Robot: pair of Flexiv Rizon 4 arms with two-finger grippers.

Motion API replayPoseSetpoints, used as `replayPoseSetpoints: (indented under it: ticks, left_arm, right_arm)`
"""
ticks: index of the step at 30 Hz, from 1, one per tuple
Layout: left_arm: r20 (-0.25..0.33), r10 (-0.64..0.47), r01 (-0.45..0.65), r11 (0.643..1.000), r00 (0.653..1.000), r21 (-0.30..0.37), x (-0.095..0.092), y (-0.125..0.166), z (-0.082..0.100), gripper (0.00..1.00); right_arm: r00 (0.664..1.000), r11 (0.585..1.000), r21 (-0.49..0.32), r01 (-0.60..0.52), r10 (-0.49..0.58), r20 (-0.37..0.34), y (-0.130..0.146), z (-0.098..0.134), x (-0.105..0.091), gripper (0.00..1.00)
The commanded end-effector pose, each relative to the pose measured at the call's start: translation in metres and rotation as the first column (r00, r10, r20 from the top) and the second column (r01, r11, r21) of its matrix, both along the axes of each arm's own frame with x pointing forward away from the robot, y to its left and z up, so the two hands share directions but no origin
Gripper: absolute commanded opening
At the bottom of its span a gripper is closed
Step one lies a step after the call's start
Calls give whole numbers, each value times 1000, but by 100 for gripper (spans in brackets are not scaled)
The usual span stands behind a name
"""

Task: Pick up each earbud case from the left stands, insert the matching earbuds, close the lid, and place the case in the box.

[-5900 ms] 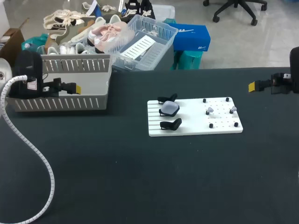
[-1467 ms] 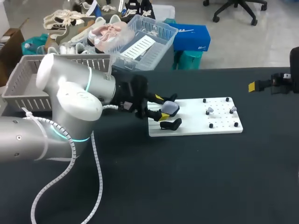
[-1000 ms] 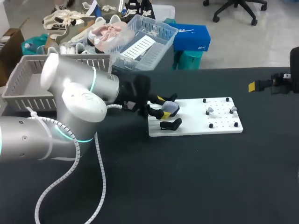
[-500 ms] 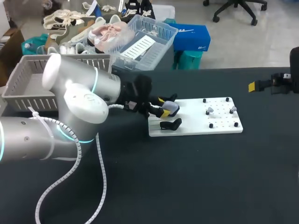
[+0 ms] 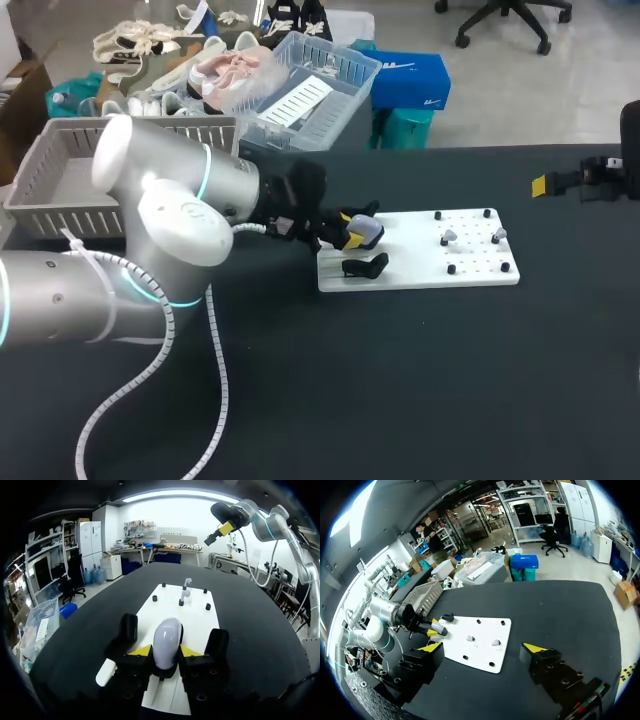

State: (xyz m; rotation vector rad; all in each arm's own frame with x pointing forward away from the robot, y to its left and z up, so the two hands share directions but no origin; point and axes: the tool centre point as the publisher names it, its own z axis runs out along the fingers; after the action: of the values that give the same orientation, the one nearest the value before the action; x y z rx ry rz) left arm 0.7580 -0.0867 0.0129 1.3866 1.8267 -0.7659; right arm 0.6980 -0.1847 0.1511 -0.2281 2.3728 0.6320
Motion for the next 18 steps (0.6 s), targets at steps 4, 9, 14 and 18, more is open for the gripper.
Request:
replayPoseSetpoints:
  ticks: [4,9,14,18]
  left_arm:
    - [-1,-4,4,1000,1000,3,-2,1,1,0]
    - [-6,1,-1,1000,1000,6,-2,2,0,0]
    - [-8,4,-4,1000,1000,3,-2,2,1,0]
    - [-5,5,-5,1000,1000,3,-2,2,2,0]
  right_arm:
    - [1000,1000,1,-2,2,0,0,-1,1,100]
    - [1000,1000,1,-2,2,0,0,-1,1,100]
    - [1000,1000,1,-2,2,0,0,-1,1,100]
    - [1000,1000,1,-2,2,0,0,-1,1,100]
